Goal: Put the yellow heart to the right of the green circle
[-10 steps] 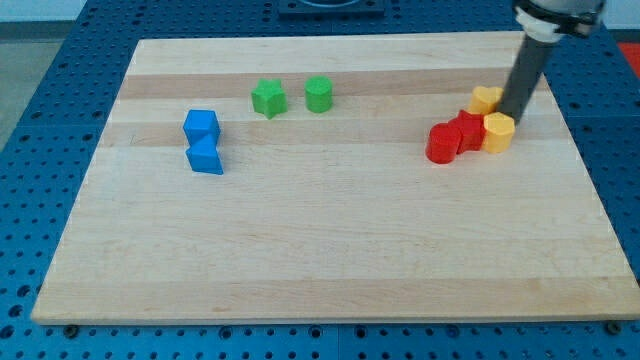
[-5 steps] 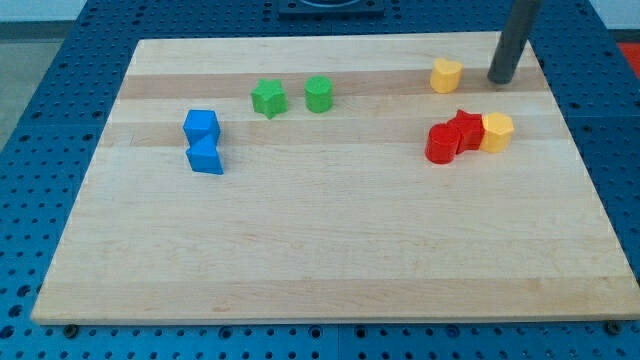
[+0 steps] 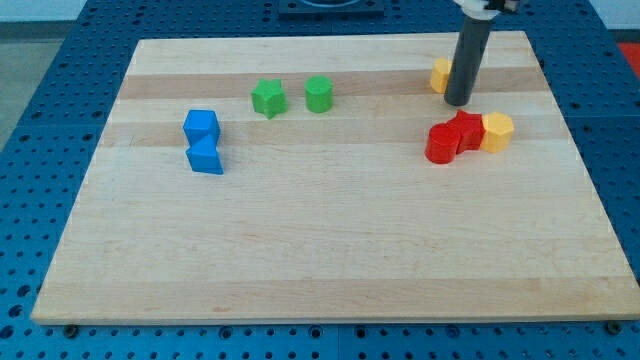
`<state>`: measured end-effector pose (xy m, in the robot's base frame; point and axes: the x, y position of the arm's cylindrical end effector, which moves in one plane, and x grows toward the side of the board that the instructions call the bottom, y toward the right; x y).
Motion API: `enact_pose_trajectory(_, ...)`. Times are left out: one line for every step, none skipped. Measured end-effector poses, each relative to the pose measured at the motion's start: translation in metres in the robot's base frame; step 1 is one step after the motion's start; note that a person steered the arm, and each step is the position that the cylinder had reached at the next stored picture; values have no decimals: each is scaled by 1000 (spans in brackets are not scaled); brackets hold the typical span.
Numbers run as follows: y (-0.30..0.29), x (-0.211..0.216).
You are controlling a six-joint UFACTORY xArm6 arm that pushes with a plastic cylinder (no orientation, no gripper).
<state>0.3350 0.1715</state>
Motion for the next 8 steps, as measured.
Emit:
enact_pose_trajectory(11, -48)
enact_pose_trajectory(9, -49)
enact_pose_trajectory(-2, -54)
enact_pose_trajectory(-16, -47)
enact_pose_trajectory(-29, -24)
enact_pose_trajectory(-8, -22)
enact_pose_trajectory(31, -74)
enact_pose_trajectory(19, -106)
